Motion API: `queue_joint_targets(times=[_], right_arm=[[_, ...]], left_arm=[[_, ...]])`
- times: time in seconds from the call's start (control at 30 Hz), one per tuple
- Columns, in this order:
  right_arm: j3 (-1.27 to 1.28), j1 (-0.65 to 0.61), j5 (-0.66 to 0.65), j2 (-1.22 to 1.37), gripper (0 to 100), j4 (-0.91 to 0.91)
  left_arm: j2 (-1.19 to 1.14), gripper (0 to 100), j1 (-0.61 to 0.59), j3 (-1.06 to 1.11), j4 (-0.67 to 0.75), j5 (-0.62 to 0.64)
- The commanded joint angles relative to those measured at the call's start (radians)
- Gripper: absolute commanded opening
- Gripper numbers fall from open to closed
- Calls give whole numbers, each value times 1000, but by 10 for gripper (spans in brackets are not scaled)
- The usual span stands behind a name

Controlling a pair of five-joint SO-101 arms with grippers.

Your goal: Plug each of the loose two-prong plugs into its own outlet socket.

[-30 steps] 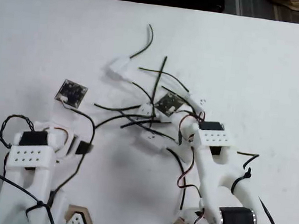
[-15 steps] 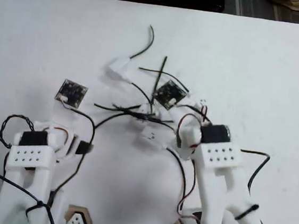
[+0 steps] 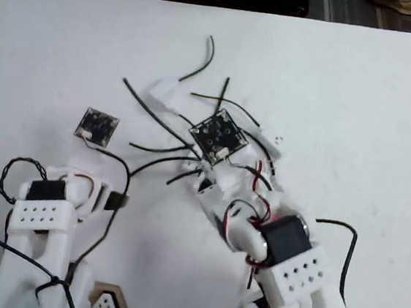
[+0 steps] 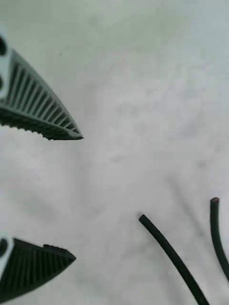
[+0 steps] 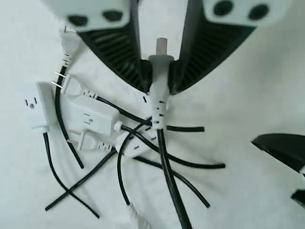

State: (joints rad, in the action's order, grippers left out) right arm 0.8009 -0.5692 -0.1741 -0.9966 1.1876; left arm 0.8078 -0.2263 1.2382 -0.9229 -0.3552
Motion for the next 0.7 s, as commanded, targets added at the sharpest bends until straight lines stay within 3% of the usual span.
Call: queue_joint_targets(times=[0.0,0.33,0.5,0.67], right_arm=[[-15,-53,81,-48,17,-87],[285,-153,221,-59,17,-483],[311,-163,242,-59,17,-513],[311,-176,264,-59,17,-509]], left_arm=[[25,342,-8,-54,17,49],[27,343,-1,-230,8,227],[27,343,41,-290,9,318],[27,343,202,-293,9,325]])
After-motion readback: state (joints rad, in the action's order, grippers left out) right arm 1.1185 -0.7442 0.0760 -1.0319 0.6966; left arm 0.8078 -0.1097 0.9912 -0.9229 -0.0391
